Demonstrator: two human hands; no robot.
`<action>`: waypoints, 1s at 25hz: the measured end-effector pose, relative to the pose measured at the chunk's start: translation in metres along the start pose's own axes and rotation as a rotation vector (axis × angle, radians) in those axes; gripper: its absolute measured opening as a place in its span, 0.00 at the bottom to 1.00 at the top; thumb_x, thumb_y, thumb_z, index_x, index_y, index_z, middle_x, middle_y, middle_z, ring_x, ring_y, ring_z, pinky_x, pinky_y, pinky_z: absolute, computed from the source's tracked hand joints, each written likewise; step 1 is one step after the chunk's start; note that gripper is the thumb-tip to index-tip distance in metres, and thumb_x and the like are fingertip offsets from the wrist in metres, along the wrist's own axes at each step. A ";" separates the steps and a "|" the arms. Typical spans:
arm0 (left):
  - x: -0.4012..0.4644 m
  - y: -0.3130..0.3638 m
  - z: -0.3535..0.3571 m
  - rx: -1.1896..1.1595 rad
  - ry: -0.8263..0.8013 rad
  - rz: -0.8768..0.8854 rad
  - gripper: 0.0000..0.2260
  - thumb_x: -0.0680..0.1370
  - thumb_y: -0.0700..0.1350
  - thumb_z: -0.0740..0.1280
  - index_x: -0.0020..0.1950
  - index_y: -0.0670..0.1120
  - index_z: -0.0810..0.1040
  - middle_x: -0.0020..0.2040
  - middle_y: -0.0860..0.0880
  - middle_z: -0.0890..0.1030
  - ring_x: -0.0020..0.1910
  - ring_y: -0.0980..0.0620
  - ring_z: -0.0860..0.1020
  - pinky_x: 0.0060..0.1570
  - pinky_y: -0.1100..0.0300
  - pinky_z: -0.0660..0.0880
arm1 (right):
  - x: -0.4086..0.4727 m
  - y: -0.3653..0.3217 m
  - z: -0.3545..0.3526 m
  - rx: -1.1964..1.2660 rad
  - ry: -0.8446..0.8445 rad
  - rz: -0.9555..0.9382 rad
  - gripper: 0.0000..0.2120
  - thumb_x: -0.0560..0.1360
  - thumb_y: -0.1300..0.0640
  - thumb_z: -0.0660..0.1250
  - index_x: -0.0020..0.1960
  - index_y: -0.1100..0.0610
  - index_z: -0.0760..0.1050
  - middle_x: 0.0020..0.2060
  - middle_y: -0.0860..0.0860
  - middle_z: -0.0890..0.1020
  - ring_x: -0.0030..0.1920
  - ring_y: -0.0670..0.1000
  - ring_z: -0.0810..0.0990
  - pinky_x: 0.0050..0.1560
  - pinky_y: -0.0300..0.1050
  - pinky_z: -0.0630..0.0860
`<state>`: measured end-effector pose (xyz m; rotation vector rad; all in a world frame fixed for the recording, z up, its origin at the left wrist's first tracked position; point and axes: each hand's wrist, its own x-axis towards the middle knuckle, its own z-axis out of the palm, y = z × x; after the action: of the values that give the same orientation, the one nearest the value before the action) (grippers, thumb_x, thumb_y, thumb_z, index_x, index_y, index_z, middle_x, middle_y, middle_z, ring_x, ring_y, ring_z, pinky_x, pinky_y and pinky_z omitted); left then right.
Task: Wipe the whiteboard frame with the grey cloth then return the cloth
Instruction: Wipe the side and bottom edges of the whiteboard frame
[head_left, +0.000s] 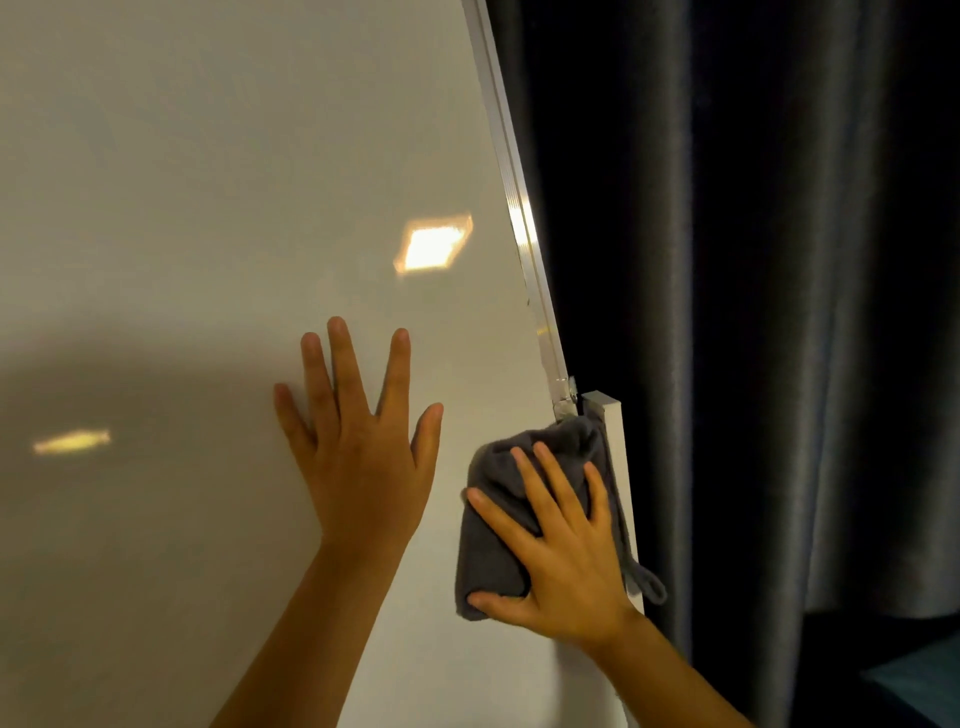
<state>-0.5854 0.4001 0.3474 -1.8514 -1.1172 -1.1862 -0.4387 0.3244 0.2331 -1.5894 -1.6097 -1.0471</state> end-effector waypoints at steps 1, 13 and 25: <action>-0.001 0.000 0.000 0.010 0.001 0.009 0.28 0.80 0.61 0.48 0.77 0.52 0.52 0.77 0.38 0.53 0.75 0.38 0.49 0.71 0.39 0.47 | -0.014 -0.002 0.004 0.011 -0.004 0.017 0.40 0.66 0.26 0.55 0.72 0.42 0.55 0.76 0.51 0.49 0.75 0.58 0.51 0.72 0.64 0.42; -0.029 0.012 -0.019 0.015 -0.021 0.077 0.27 0.79 0.62 0.48 0.77 0.54 0.50 0.77 0.38 0.49 0.75 0.36 0.47 0.71 0.38 0.44 | -0.063 -0.028 -0.007 0.221 0.153 0.630 0.37 0.68 0.27 0.51 0.72 0.44 0.57 0.73 0.55 0.55 0.75 0.53 0.47 0.72 0.57 0.40; -0.127 0.030 -0.011 0.018 -0.136 0.147 0.27 0.79 0.61 0.49 0.76 0.55 0.53 0.77 0.39 0.47 0.76 0.38 0.44 0.71 0.36 0.44 | -0.152 -0.043 0.001 0.351 0.027 0.918 0.39 0.68 0.27 0.51 0.71 0.49 0.57 0.67 0.65 0.67 0.66 0.67 0.66 0.61 0.70 0.64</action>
<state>-0.5902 0.3390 0.2313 -1.9877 -1.0405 -0.9767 -0.4714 0.2539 0.0961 -1.7482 -0.7903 -0.2714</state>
